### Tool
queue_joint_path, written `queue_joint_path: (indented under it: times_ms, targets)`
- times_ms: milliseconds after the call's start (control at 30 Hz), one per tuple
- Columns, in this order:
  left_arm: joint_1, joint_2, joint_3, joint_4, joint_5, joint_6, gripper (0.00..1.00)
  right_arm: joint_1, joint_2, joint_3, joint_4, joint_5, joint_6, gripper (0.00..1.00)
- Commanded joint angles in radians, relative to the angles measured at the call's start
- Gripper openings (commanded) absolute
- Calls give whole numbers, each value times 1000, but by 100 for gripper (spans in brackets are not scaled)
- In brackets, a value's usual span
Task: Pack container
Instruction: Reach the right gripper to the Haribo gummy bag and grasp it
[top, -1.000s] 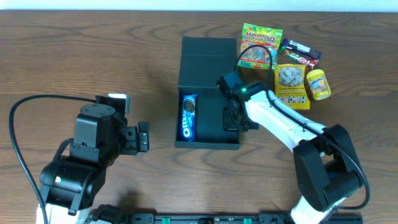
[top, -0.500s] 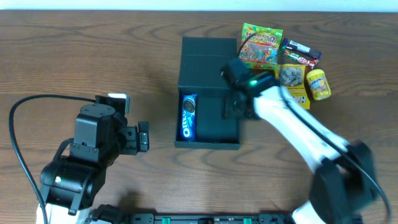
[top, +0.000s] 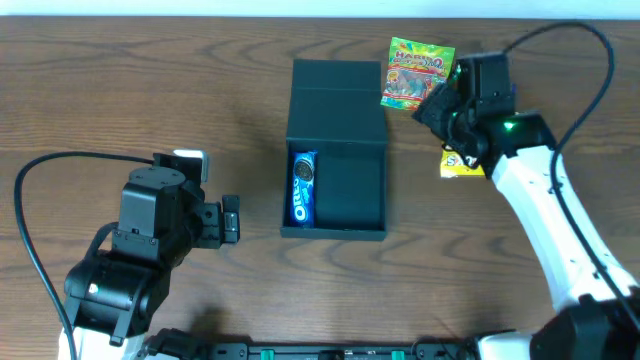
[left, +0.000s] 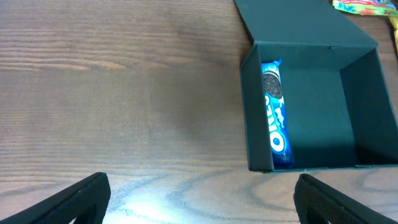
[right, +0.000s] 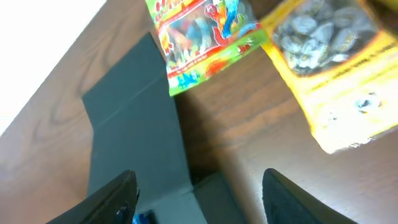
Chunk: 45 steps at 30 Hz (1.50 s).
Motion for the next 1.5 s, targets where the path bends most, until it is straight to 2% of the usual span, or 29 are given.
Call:
queue_joint_path:
  times_ms: [0, 167, 367, 767, 1100, 1267, 1367, 1467]
  targets:
    - [4, 1, 24, 0, -3, 22, 95, -4, 13, -94, 119, -13, 172, 66]
    - [4, 1, 24, 0, -3, 23, 96, -4, 26, -243, 378, 6, 303, 69]
    - [4, 1, 24, 0, -3, 41, 95, -6, 108, -296, 563, 50, 343, 75]
    - [4, 1, 24, 4, -3, 49, 95, -33, 298, -296, 687, 44, 407, 80]
    - [4, 6, 24, 50, -3, 75, 95, -92, 405, -288, 818, 23, 408, 79]
    - [4, 39, 24, 54, -3, 78, 95, -95, 467, -235, 826, -14, 396, 79]
    - [4, 61, 24, 53, -3, 78, 95, -95, 499, -193, 823, -24, 379, 70]
    - [4, 73, 24, 54, -3, 78, 95, -99, 511, -168, 816, -22, 377, 49]
